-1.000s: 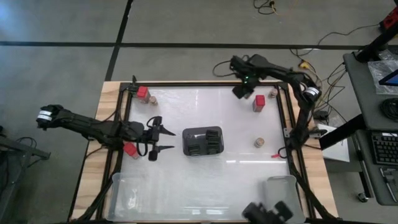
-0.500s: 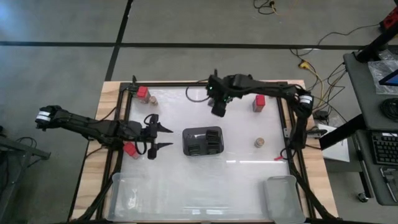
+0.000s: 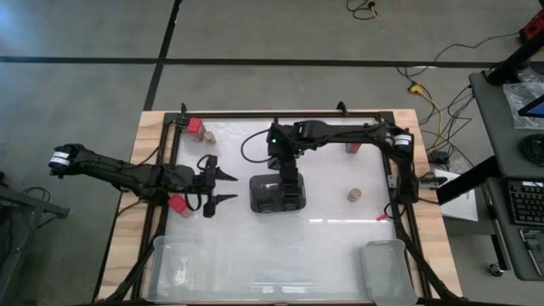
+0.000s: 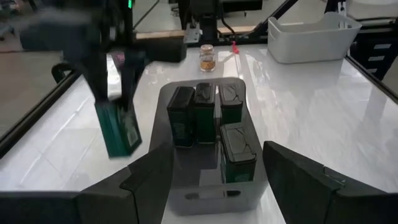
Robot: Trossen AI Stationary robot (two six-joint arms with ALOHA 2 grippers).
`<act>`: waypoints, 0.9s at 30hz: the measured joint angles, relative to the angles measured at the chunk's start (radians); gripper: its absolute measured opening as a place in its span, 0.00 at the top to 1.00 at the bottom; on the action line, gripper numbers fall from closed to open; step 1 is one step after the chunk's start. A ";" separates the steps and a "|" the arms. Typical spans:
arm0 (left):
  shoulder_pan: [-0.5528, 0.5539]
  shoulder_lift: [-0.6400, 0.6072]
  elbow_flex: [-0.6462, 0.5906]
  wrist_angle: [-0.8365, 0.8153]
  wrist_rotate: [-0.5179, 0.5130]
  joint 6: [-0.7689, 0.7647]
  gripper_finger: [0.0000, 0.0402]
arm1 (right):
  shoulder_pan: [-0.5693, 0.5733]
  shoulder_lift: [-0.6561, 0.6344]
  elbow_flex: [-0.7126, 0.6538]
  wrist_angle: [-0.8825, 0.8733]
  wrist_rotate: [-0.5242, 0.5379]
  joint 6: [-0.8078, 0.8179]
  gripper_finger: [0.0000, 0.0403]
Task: Sort spices by type
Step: Put the black seasoning can into the black bin
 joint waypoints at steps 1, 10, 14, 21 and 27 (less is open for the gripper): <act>0.000 0.000 0.000 0.006 0.000 0.000 0.43 | -0.002 0.009 0.000 0.006 0.001 -0.001 0.66; 0.000 0.002 0.000 0.080 -0.002 0.000 0.43 | 0.005 0.050 0.000 0.078 -0.025 -0.013 0.64; 0.004 0.013 0.000 0.159 -0.003 0.008 0.42 | 0.005 0.062 0.001 0.110 -0.027 -0.014 0.59; 0.057 0.092 0.000 0.302 -0.003 0.004 0.37 | 0.011 0.072 0.000 0.137 -0.025 -0.002 0.60; 0.162 0.171 0.010 0.331 0.006 -0.027 0.36 | 0.025 0.018 0.000 0.134 -0.020 -0.021 0.54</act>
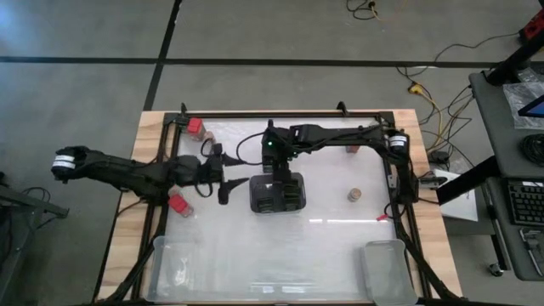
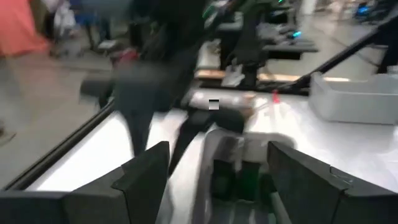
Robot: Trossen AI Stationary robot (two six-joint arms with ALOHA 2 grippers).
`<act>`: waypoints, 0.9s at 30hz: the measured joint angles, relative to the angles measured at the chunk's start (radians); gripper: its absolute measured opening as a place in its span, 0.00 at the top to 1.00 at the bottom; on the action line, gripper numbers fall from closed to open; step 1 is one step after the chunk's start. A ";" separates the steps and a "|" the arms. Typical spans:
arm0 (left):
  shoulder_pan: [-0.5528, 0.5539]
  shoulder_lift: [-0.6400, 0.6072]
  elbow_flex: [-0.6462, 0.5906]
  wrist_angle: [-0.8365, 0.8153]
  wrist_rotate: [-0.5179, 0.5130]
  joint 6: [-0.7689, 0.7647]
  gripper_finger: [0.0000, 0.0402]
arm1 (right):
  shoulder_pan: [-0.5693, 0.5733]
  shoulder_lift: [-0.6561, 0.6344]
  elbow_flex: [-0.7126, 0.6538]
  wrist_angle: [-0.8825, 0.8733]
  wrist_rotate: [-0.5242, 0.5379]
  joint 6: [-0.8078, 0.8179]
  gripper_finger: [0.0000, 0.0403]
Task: Sort spices by type
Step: Put the black seasoning can into the black bin
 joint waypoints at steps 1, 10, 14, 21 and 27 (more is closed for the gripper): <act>0.027 0.014 0.009 -0.004 0.015 -0.005 0.36 | 0.000 -0.016 0.000 0.001 0.001 -0.005 0.52; 0.272 0.237 0.235 -0.260 0.234 0.023 0.36 | 0.017 -0.170 -0.001 -0.066 0.008 0.007 0.33; 0.317 0.396 0.418 -0.489 0.237 0.085 0.36 | 0.046 -0.258 -0.054 -0.106 0.062 0.032 0.28; 0.320 0.599 0.673 -0.751 0.280 0.213 0.37 | 0.097 -0.469 -0.270 -0.131 0.083 0.129 0.23; 0.324 0.675 0.768 -0.827 0.317 0.260 0.37 | 0.136 -0.669 -0.521 -0.028 0.083 0.223 0.24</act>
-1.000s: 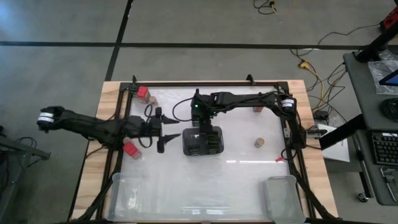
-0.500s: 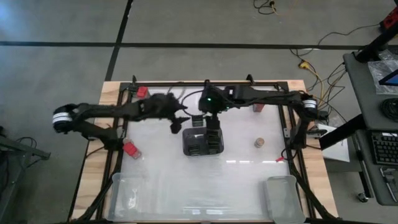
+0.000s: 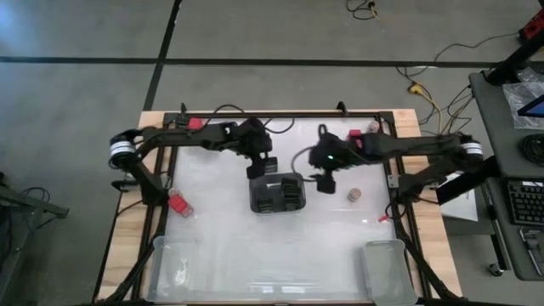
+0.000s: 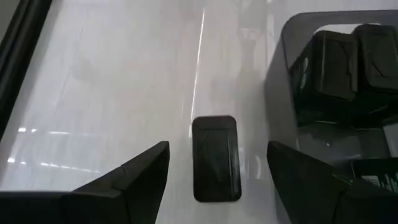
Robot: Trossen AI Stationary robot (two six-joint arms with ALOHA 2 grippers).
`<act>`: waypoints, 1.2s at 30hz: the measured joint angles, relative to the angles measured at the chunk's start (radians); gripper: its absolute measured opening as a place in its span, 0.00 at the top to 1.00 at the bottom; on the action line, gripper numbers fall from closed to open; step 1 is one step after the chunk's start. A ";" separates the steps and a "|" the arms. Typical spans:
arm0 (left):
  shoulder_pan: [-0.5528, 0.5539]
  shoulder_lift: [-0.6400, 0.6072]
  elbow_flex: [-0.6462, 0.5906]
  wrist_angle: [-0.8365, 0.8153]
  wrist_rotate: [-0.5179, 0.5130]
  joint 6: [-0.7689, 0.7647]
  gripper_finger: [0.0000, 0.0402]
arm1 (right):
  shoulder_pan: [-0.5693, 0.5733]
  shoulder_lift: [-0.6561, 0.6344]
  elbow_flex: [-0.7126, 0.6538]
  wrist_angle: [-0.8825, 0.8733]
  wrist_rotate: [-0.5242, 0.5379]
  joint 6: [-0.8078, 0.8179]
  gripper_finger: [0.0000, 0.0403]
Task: Sort spices by type
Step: Put the black seasoning can into the black bin
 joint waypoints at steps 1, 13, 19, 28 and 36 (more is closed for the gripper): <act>0.002 0.010 0.010 -0.001 0.001 0.001 0.37 | 0.005 -0.026 -0.041 0.027 0.001 0.007 0.25; 0.008 0.114 0.063 -0.048 0.025 -0.004 0.37 | 0.011 -0.199 -0.287 0.170 0.002 0.063 0.23; 0.020 0.134 0.059 -0.045 0.017 -0.010 0.37 | 0.011 -0.200 -0.287 0.184 0.001 0.073 0.27; 0.024 0.146 0.058 -0.023 0.017 -0.001 0.52 | 0.011 -0.199 -0.286 0.205 0.001 0.073 0.30; 0.012 0.140 0.056 -0.016 0.016 0.017 0.73 | 0.011 -0.198 -0.286 0.204 0.000 0.081 0.34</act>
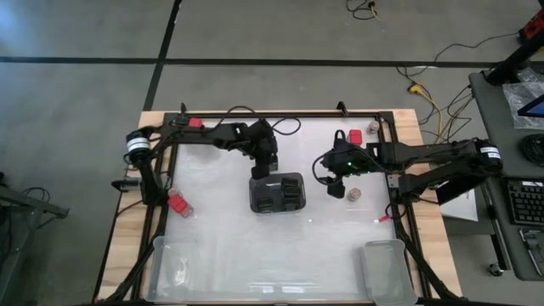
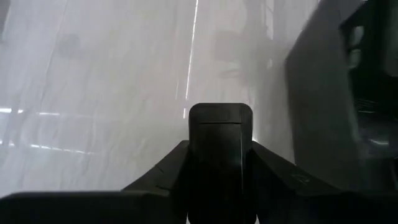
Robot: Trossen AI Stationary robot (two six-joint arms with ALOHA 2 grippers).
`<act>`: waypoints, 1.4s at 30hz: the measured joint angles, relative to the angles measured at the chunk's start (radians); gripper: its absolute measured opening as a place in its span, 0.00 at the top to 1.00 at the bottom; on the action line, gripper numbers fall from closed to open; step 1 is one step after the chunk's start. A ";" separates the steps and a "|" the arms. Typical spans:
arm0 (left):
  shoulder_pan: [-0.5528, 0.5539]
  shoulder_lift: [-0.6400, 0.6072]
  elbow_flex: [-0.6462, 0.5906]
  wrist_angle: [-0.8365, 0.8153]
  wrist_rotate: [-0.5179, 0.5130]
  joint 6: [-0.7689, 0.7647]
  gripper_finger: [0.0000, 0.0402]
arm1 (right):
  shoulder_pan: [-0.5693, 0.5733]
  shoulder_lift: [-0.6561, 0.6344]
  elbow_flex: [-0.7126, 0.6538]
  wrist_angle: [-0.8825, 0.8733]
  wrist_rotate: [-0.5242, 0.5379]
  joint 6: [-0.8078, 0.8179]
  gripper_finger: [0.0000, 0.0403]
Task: Sort spices by type
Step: Put the black seasoning can into the black bin
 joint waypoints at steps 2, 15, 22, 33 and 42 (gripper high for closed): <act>-0.007 -0.009 0.001 -0.005 0.001 0.000 0.73 | 0.000 0.000 0.000 0.000 0.000 0.010 0.35; -0.109 -0.294 0.060 -0.200 -0.002 -0.065 0.73 | 0.000 0.000 0.000 0.000 0.000 0.013 0.40; -0.262 -0.412 0.048 -0.269 -0.070 -0.240 0.73 | 0.000 0.000 0.000 0.013 0.000 -0.005 0.39; -0.307 -0.250 0.041 -0.262 -0.224 -0.326 0.70 | 0.005 0.000 0.001 0.047 -0.002 -0.010 0.41; -0.313 -0.164 0.043 -0.257 -0.174 -0.353 0.70 | 0.025 0.000 0.001 0.042 -0.004 -0.003 0.40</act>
